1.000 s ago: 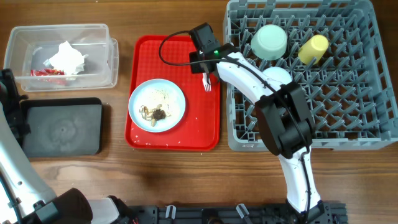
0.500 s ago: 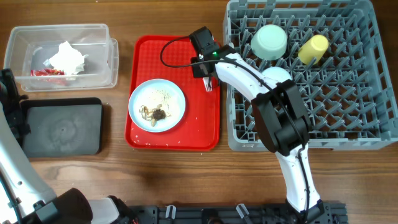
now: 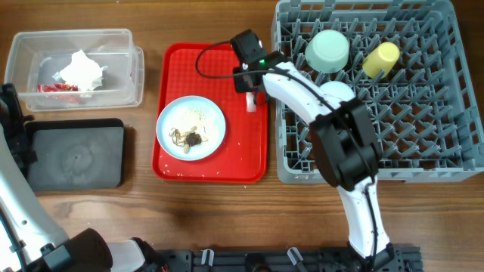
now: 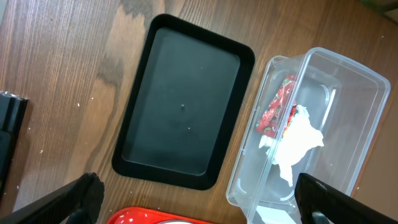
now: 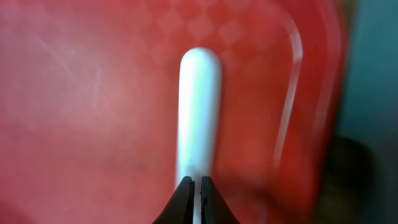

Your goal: Sort waste into correct bins and load items into the dishwasher rack

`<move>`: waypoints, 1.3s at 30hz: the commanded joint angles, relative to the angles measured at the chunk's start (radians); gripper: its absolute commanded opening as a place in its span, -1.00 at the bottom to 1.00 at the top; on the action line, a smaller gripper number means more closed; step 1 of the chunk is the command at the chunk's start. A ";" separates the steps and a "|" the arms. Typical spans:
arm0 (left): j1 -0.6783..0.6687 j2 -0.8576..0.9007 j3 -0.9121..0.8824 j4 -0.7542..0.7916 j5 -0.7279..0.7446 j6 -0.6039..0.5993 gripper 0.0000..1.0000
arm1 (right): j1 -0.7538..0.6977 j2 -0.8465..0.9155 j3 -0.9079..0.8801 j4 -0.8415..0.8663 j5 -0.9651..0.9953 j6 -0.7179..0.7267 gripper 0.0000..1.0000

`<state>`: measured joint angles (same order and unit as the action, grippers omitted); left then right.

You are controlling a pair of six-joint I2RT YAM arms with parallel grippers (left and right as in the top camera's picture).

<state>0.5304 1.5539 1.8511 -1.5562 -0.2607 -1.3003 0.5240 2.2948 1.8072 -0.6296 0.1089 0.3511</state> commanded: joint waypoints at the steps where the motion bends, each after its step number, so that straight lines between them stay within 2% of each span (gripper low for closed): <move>1: 0.005 0.004 -0.002 -0.002 -0.005 -0.017 1.00 | -0.018 -0.107 0.007 0.000 -0.005 0.018 -0.92; 5: 0.005 0.004 -0.002 -0.002 -0.005 -0.017 0.99 | -0.031 -0.193 0.007 0.013 -0.005 0.016 -0.87; 11: 0.005 0.004 -0.002 -0.001 -0.005 -0.017 1.00 | -0.051 -0.277 0.007 0.017 -0.076 0.015 -0.54; 14: 0.005 0.004 -0.002 -0.002 -0.005 -0.017 1.00 | -0.040 -0.270 -0.001 -0.011 -0.203 0.016 -0.49; 16: 0.005 0.004 -0.002 -0.001 -0.005 -0.017 1.00 | -0.026 -0.260 -0.019 -0.032 -0.239 0.018 -0.36; 18: 0.005 0.004 -0.002 -0.001 -0.005 -0.017 1.00 | -0.005 -0.240 -0.041 -0.061 -0.237 0.040 -0.17; 23: 0.005 0.004 -0.002 -0.002 -0.006 -0.017 1.00 | 0.037 -0.167 -0.045 -0.090 -0.208 0.052 0.00; 29: 0.005 0.004 -0.002 -0.001 -0.005 -0.017 1.00 | 0.069 -0.067 -0.045 -0.117 -0.069 0.092 0.01; 39: 0.005 0.004 -0.002 -0.001 -0.006 -0.017 1.00 | 0.072 0.003 -0.045 -0.179 -0.058 0.126 -0.01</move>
<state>0.5304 1.5539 1.8511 -1.5562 -0.2607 -1.3003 0.5949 2.2780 1.7687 -0.8082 0.0238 0.4530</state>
